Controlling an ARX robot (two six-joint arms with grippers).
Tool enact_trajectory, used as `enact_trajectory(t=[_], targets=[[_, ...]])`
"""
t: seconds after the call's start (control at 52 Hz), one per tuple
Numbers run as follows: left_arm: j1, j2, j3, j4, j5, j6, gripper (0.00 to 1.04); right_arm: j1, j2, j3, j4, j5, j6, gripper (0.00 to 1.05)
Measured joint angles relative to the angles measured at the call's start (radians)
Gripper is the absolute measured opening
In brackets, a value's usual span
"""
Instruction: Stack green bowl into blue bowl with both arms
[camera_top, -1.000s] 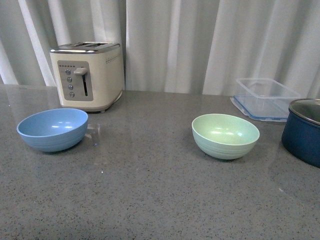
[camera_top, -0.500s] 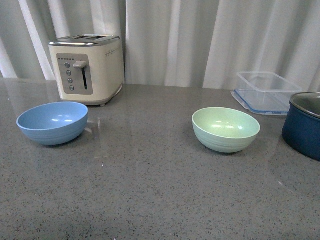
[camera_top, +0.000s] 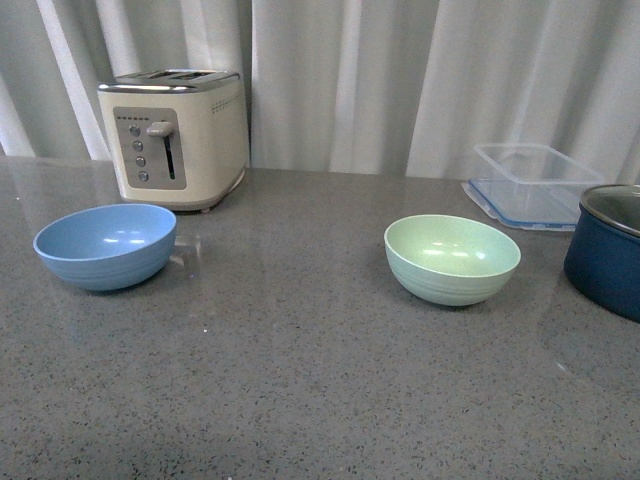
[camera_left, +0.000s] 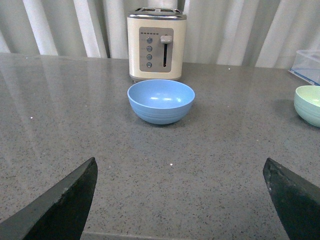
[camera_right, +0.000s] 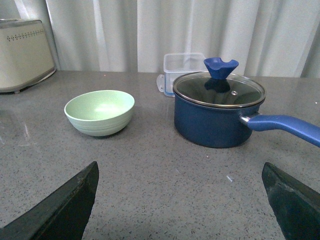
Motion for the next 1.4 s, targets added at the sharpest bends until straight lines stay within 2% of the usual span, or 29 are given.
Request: enact_trajectory(t=[0.019,0.038,0.058,0.077,0.096,0.115,0.212,0.365,0.577,0.731,0.885,1.404], targets=[[0.000,0.000,0.000,0.000,-0.002,0.000,0.98,0.000,0.000,0.000,0.000,0.000,0.000,0.95],[-0.017,0.014,0.004,-0.019,-0.050,-0.003,0.98,0.000,0.000,0.000,0.000,0.000,0.000,0.95],[-0.043,0.046,0.021,-0.077,-0.164,-0.003,0.98,0.000,0.000,0.000,0.000,0.000,0.000,0.95],[-0.049,0.066,0.030,-0.092,-0.206,-0.004,0.98,0.000,0.000,0.000,0.000,0.000,0.000,0.95],[-0.048,0.121,0.044,-0.102,-0.290,-0.007,0.98,0.000,0.000,0.000,0.000,0.000,0.000,0.95],[-0.045,0.153,0.050,-0.101,-0.312,-0.011,0.98,0.000,0.000,0.000,0.000,0.001,0.000,0.95],[0.002,0.262,0.081,-0.075,-0.306,-0.014,0.98,0.000,-0.001,0.000,0.000,0.000,0.000,0.95],[0.117,0.437,0.212,-0.032,-0.193,-0.048,0.98,0.000,-0.001,0.000,0.000,-0.001,0.000,0.95],[0.187,0.726,0.455,0.002,-0.099,-0.119,0.98,0.000,-0.001,0.000,0.000,0.000,0.000,0.95],[0.188,0.917,0.630,-0.002,-0.052,-0.165,0.98,0.000,-0.001,0.000,0.000,-0.001,0.000,0.95],[0.182,1.140,0.780,-0.047,-0.045,-0.223,0.98,0.000,0.000,0.000,0.000,0.000,0.000,0.95],[0.088,1.665,1.241,-0.190,-0.033,-0.410,0.98,0.000,-0.001,0.000,0.000,-0.001,0.000,0.95]])
